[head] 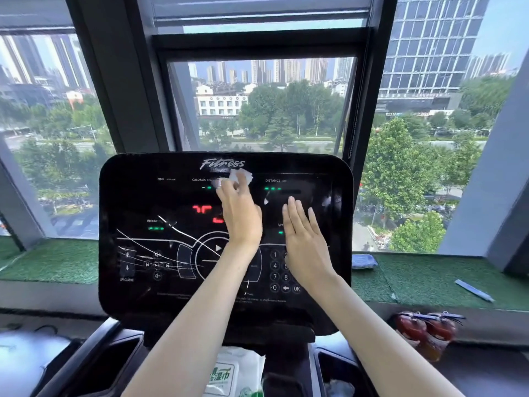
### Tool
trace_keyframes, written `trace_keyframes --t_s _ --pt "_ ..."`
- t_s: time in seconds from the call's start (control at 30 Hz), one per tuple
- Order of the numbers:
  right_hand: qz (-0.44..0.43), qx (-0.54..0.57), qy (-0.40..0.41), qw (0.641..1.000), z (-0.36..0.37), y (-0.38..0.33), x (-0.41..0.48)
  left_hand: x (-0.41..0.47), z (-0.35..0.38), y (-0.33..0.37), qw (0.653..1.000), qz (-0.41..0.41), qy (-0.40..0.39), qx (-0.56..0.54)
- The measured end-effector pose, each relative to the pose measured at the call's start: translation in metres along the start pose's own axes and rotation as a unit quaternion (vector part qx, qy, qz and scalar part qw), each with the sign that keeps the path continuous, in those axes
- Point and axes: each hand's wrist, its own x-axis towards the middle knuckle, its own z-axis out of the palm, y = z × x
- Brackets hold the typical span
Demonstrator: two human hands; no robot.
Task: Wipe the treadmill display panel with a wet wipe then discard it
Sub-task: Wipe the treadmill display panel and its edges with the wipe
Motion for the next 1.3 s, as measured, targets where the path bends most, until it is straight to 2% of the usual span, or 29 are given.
trace_keyframes --t_s 0.13,0.17,0.2,0.3,0.33,0.4,0.53,0.6,0.67,0.77,0.9,0.97,1.07,1.17,1.23,1.3 --pt "-0.003 -0.016 0.0 1.0 -0.001 0.003 -0.001 -0.005 0.005 0.025 0.985 0.156 -0.069 0.029" --pt "-0.007 -0.012 0.002 1.0 -0.001 0.004 -0.001 -0.002 0.003 0.018 0.983 0.169 -0.069 0.029" --pt "-0.01 -0.007 0.004 1.0 -0.001 0.004 -0.001 0.0 0.001 0.01 0.987 0.15 -0.058 0.022" --pt "-0.014 0.007 0.003 1.0 -0.003 0.004 -0.002 -0.002 0.001 -0.005 1.0 0.011 0.005 -0.025" --pt "-0.017 0.01 0.002 1.0 -0.004 0.004 -0.003 -0.004 0.002 0.0 0.999 -0.008 0.007 -0.03" --pt "-0.026 0.007 -0.004 1.0 -0.004 0.005 -0.002 -0.007 0.006 0.017 0.999 0.031 -0.024 -0.018" --pt "-0.028 0.028 0.009 0.999 -0.009 0.008 -0.003 -0.004 0.004 0.025 0.98 0.179 -0.086 0.025" --pt "-0.017 0.041 0.026 0.999 -0.013 0.009 -0.007 0.0 0.0 0.008 0.982 0.172 -0.076 0.038" --pt "-0.002 0.051 0.038 0.998 -0.014 0.012 -0.014 -0.001 -0.003 -0.005 0.992 0.119 -0.043 0.014" --pt "0.022 0.052 0.043 0.997 -0.012 0.019 -0.021 -0.003 0.0 0.013 0.997 0.07 -0.033 -0.013" --pt "0.055 0.061 0.037 0.996 -0.007 0.027 -0.025 -0.008 0.018 0.06 0.971 0.219 -0.098 0.011" --pt "0.059 0.062 0.038 0.996 -0.006 0.028 -0.027 -0.007 0.023 0.066 0.959 0.263 -0.097 0.042" --pt "0.056 0.051 0.03 0.997 -0.004 0.029 -0.033 -0.005 0.014 0.04 0.978 0.191 -0.077 0.027" --pt "0.055 0.047 0.016 0.997 -0.001 0.03 -0.037 -0.006 0.011 0.018 0.99 0.118 -0.039 0.062" --pt "0.05 0.043 0.011 0.998 0.0 0.031 -0.037 -0.007 0.017 0.03 0.991 0.117 -0.047 0.053" --pt "0.051 0.049 0.014 0.997 0.0 0.03 -0.036 -0.008 0.02 0.052 0.981 0.17 -0.077 0.052"
